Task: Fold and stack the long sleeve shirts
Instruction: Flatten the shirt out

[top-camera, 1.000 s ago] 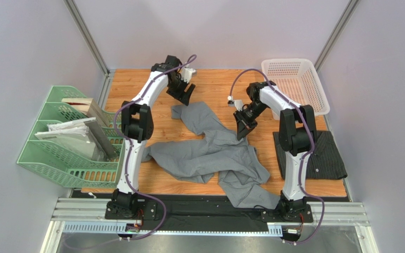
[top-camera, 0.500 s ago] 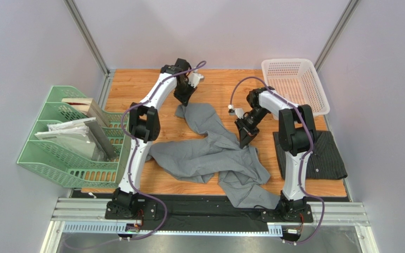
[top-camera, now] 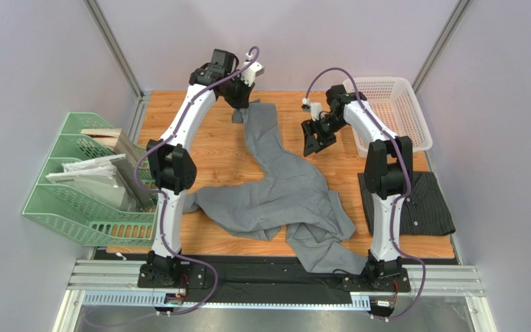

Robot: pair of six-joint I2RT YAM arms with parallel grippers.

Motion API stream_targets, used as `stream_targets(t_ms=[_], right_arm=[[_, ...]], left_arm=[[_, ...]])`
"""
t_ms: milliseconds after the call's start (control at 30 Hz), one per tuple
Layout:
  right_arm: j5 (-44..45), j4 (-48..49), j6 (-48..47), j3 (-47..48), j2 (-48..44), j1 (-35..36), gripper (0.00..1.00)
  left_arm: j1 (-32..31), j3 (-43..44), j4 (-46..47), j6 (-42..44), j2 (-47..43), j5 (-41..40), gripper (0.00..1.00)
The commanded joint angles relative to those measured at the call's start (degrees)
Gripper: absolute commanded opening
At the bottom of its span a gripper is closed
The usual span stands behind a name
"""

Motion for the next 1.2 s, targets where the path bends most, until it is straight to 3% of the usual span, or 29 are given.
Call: stream_targets(t_ms=[0, 133, 300, 433, 500, 767, 900, 1033, 1167], right_arm=[[-0.3, 7.5, 4.4, 6.3, 6.7, 0.5, 0.65], [-0.9, 7.2, 3.3, 12.4, 12.4, 2.2, 0.65], [-0.4, 8.9, 2.5, 9.3, 13.8, 4.2, 0.63], [3.7, 9.9, 3.4, 7.6, 14.6, 5.8, 0.43], [5.2, 9.2, 3.2, 8.1, 15.4, 6.3, 0.42], [15.7, 6.9, 6.9, 5.2, 15.1, 9.0, 0.56], [19.0, 10.6, 9.1, 0.2, 12.6, 9.2, 0.6], [16.9, 9.4, 9.5, 1.6, 14.2, 9.0, 0.59], [5.8, 10.7, 10.8, 0.8, 14.0, 7.4, 0.62]], left_arm=[[-0.2, -1.3, 2.2, 0.0, -0.1, 1.1, 0.0], [-0.1, -0.3, 2.4, -0.3, 0.7, 0.1, 0.0], [-0.1, 0.0, 2.5, -0.4, 0.6, -0.8, 0.0], [0.3, 0.1, 3.5, -1.1, -0.1, -0.6, 0.0], [0.5, 0.7, 3.7, -1.9, -0.6, -0.1, 0.0], [0.9, -0.9, 5.0, -3.3, -6.4, 5.0, 0.0], [1.3, -7.0, 9.6, -3.8, -11.5, 13.6, 0.0], [1.3, -11.9, 16.4, -3.3, -16.6, 22.0, 0.0], [1.4, -16.1, 21.8, -4.4, -20.4, 24.9, 0.0]])
